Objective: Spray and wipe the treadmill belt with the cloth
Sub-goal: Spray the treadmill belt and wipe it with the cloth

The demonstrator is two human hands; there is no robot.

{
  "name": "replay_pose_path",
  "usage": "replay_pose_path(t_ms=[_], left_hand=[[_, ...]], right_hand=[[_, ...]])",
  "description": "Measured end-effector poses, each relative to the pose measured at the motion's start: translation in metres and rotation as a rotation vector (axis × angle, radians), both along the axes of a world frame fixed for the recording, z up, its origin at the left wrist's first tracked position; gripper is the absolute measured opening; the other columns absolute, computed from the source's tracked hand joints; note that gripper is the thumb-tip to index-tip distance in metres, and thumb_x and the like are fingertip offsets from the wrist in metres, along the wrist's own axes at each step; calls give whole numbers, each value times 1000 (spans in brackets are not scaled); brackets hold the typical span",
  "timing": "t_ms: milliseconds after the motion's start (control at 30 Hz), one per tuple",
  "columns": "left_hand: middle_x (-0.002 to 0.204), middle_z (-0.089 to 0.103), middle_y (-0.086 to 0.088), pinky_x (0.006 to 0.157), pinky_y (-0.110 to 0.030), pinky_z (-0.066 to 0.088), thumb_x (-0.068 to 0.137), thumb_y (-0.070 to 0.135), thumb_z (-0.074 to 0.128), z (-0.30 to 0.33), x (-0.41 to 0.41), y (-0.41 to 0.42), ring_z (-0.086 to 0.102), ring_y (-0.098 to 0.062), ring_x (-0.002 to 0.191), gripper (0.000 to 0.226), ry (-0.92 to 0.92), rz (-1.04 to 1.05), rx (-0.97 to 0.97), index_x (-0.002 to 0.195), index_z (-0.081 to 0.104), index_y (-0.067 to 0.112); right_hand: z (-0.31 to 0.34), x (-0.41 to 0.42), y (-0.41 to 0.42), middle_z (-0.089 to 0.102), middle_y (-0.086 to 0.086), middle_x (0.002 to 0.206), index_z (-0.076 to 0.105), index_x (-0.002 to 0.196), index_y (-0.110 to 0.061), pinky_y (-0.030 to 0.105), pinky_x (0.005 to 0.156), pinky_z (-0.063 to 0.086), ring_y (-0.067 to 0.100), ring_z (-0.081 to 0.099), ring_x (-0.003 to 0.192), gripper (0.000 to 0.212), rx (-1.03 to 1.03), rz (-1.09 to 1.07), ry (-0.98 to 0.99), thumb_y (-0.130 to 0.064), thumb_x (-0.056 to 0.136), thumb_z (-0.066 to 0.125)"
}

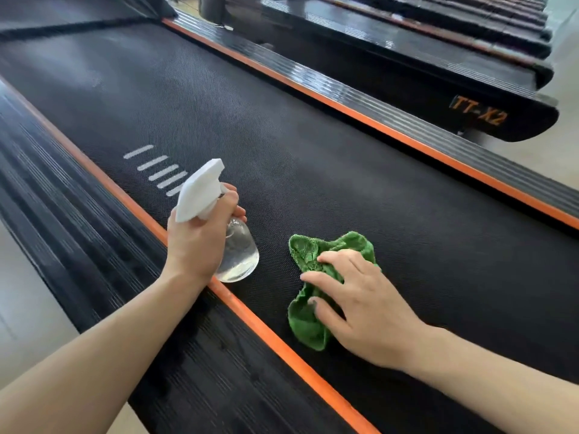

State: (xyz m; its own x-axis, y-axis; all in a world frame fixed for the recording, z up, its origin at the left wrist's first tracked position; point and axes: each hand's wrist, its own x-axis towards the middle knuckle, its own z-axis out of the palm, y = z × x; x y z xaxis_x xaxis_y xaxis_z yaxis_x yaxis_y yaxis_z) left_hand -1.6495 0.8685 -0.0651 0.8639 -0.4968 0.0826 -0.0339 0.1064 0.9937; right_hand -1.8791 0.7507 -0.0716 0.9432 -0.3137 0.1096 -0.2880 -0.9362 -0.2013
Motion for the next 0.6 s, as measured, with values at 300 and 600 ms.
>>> replay_pose_path(t_ms=[300,600], left_hand=[[80,73,-1,72,-17,54,102,12,69,-2,0,0,72,-8,77,7,-45,-35,-13,96,72,15],[75,72,-2,65,-18,54,103,13,67,3,1,0,70,-8,73,7,-5,-22,-16,99,72,13]], right_hand=[[-25,58,-33,47,4,108,50,106,-12,41,86,41,23,41,94,38,-136,28,-66,-48,96,43],[-35,194,-84,49,12,116,50,108,-9,46,90,39,32,43,102,33,-131,-267,-104,-40,98,43]])
